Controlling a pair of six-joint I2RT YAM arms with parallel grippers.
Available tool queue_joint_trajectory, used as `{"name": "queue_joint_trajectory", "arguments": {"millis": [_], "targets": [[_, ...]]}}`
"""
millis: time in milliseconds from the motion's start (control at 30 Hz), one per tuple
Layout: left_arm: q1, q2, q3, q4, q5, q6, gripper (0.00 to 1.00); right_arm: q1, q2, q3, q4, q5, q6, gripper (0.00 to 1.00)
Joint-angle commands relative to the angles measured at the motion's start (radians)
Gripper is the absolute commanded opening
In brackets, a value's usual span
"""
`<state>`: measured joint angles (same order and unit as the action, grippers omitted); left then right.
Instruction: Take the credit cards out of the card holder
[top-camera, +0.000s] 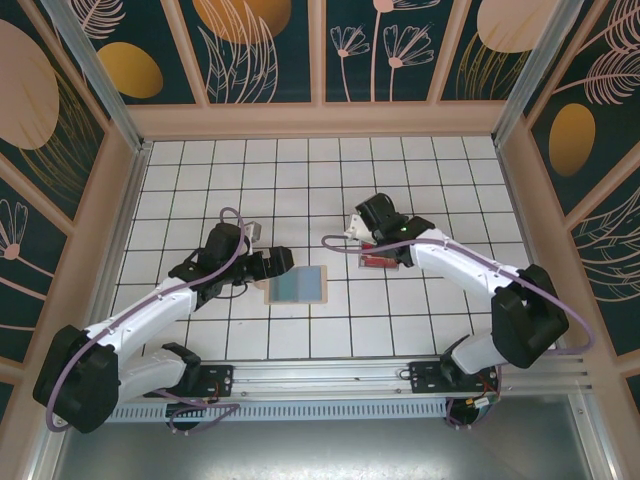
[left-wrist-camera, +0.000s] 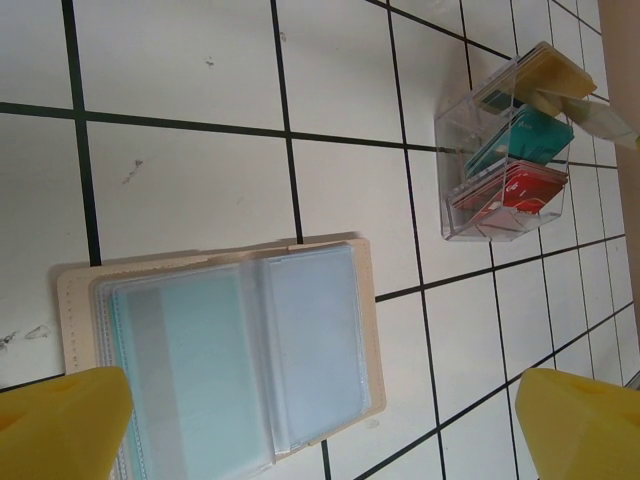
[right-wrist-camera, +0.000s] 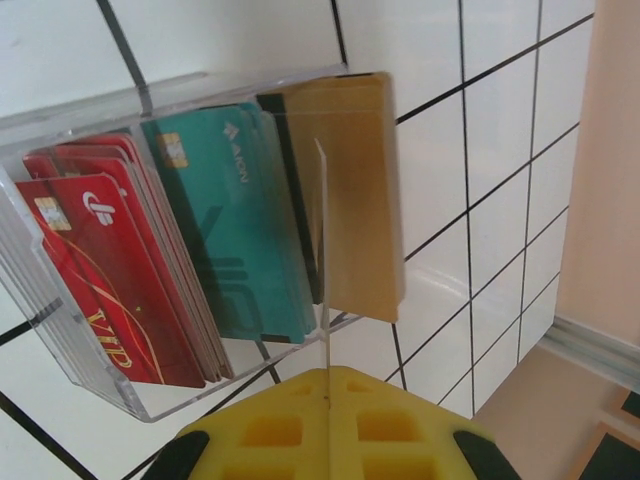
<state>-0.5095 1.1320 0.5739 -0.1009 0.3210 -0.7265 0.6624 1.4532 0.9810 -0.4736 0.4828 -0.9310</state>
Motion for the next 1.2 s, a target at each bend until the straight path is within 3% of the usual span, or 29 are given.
{"name": "queue_joint_trajectory", "arguments": {"millis": [0,567,633,733,1167], "targets": [[0.003,-0.006,0.0,0.001,-0.015,-0.011,0.99,-0.006,0.019,-0.025,0.075,0.036,-0.04,0.0],[0.002,0.003,-0.003,0.002,-0.019,-0.008,0.99,-0.019,0.08,-0.026,0.148,0.017,-0.024,0.01],[0.002,0.003,-0.003,0.003,-0.017,-0.007,0.99,-0.024,0.089,-0.022,0.168,0.024,-0.011,0.13],[0.002,0.004,-0.005,0.003,-0.017,-0.007,0.99,-0.037,0.107,-0.011,0.204,0.04,0.018,0.19],[0.003,-0.002,-0.011,0.007,-0.015,-0.01,0.98,-0.087,0.133,0.074,0.208,0.079,0.182,0.26]]}}
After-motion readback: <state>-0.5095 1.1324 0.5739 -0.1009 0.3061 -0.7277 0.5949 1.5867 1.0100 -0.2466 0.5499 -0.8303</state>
